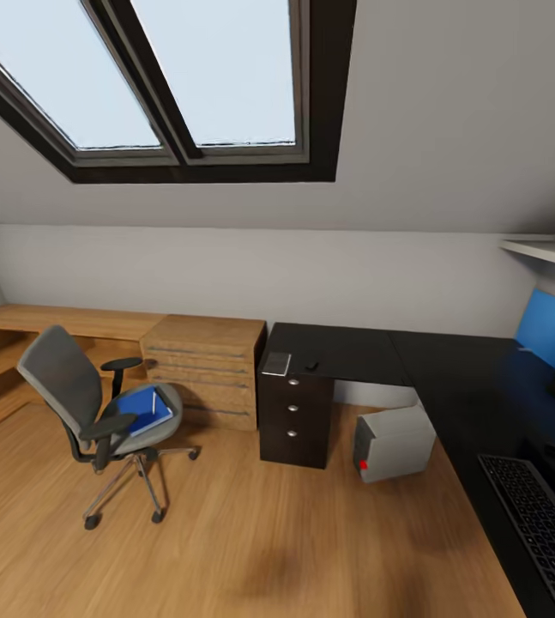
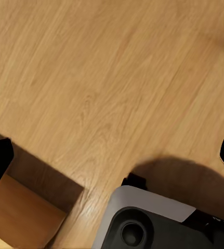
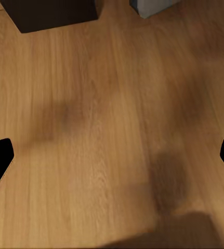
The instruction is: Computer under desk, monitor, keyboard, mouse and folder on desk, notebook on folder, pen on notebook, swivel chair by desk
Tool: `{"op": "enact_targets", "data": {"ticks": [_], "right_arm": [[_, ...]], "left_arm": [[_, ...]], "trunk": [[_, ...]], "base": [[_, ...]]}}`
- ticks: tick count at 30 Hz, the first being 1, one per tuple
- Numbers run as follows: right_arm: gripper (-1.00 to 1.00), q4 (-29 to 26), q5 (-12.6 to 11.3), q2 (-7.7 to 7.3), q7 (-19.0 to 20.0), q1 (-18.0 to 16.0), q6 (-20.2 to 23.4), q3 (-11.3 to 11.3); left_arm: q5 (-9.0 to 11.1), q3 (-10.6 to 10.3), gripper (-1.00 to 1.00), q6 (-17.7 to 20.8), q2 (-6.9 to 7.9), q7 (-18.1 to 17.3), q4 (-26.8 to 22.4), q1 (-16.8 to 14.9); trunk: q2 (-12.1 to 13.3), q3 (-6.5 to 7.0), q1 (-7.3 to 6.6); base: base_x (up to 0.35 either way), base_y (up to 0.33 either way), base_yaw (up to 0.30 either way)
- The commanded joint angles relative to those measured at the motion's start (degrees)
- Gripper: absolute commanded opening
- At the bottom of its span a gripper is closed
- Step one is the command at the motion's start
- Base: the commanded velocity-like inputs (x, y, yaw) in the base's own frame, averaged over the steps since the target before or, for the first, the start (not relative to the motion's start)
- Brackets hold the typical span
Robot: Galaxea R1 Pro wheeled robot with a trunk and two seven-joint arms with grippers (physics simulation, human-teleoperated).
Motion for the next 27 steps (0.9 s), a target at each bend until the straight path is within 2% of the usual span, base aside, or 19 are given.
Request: {"op": "enact_targets", "data": {"ticks": [1, 27], "right_arm": [[1.0, 0.01, -0.31, -0.01, -0.38, -0.03, -0.16, 0.49], [1.0, 0.46, 0.22, -0.06, -0.29, -0.03, -0.26, 0.65]], "left_arm": [[0.42, -0.49, 1.0, -0.11, 0.01, 0.2, -0.01, 0.0], [0.36, -0.49, 1.0, -0.06, -0.06, 0.2, -0.01, 0.01]], "trunk": [[-0.03, -0.02, 0.05], [-0.03, -0.02, 0.05]], "base": [[0.327, 0.001, 0.004], [0.327, 0.0, 0.001]]}}
